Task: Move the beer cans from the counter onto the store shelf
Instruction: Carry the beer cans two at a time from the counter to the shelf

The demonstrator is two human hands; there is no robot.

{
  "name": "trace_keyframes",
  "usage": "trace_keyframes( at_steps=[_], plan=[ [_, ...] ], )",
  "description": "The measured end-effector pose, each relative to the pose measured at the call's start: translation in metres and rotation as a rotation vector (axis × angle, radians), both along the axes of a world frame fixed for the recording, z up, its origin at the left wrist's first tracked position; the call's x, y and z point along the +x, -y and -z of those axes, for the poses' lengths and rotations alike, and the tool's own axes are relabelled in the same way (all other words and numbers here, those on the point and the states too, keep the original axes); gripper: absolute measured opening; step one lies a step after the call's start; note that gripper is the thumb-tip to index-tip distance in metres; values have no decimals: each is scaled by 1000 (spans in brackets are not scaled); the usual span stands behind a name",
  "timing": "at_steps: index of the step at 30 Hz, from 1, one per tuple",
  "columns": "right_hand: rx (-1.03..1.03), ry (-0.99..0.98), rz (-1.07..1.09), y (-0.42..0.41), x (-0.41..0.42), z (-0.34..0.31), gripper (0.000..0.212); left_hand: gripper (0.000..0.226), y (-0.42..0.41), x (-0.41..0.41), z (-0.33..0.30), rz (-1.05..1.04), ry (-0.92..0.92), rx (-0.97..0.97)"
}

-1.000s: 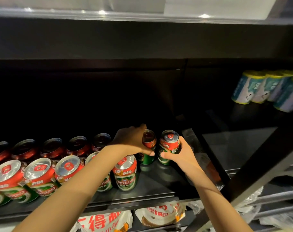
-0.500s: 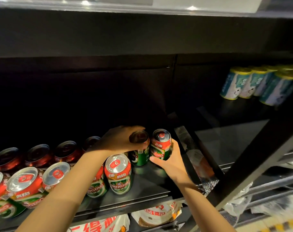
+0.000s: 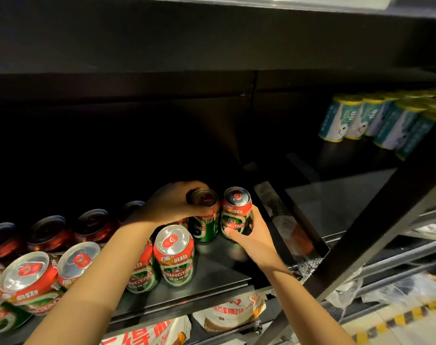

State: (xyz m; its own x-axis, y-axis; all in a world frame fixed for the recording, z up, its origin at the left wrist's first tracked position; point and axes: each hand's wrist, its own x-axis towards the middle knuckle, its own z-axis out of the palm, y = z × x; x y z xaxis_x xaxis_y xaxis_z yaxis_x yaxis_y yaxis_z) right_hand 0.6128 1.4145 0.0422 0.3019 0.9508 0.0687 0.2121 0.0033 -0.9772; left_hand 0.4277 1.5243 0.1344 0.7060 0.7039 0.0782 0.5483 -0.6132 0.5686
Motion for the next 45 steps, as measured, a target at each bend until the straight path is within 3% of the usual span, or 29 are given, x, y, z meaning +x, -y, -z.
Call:
trace_keyframes(
  at_steps=[6, 11, 18, 23, 27, 31, 38, 42, 45],
  plan=[
    [-8, 19, 37, -2, -7, 1, 74, 63, -1, 1, 5, -100, -27, 101],
    [-21, 65, 52, -1, -6, 0, 72, 91, 3, 2, 1, -70, -22, 121],
    [-49, 100, 16, -2, -4, 1, 70, 56, -2, -1, 5, -8, 6, 66],
    [-41, 79, 8, -1, -6, -2, 73, 78, -3, -2, 6, -46, -9, 86],
    [-14, 29, 21, 0, -6, -2, 75, 67, -4, 0, 7, -89, -39, 165],
    [-18, 45, 26, 0, -6, -2, 69, 93, -3, 0, 5, -62, -29, 92],
    [-29, 75, 19, 1, -5, -3, 64, 87, -2, -2, 3, 13, 13, 40],
    [-31, 70, 3, 1, -5, -3, 66, 72, -2, -2, 3, -2, 30, 45],
    [-25, 61, -5, 1, -5, -4, 69, 84, 0, -3, 2, -22, 28, 52]
  ],
)
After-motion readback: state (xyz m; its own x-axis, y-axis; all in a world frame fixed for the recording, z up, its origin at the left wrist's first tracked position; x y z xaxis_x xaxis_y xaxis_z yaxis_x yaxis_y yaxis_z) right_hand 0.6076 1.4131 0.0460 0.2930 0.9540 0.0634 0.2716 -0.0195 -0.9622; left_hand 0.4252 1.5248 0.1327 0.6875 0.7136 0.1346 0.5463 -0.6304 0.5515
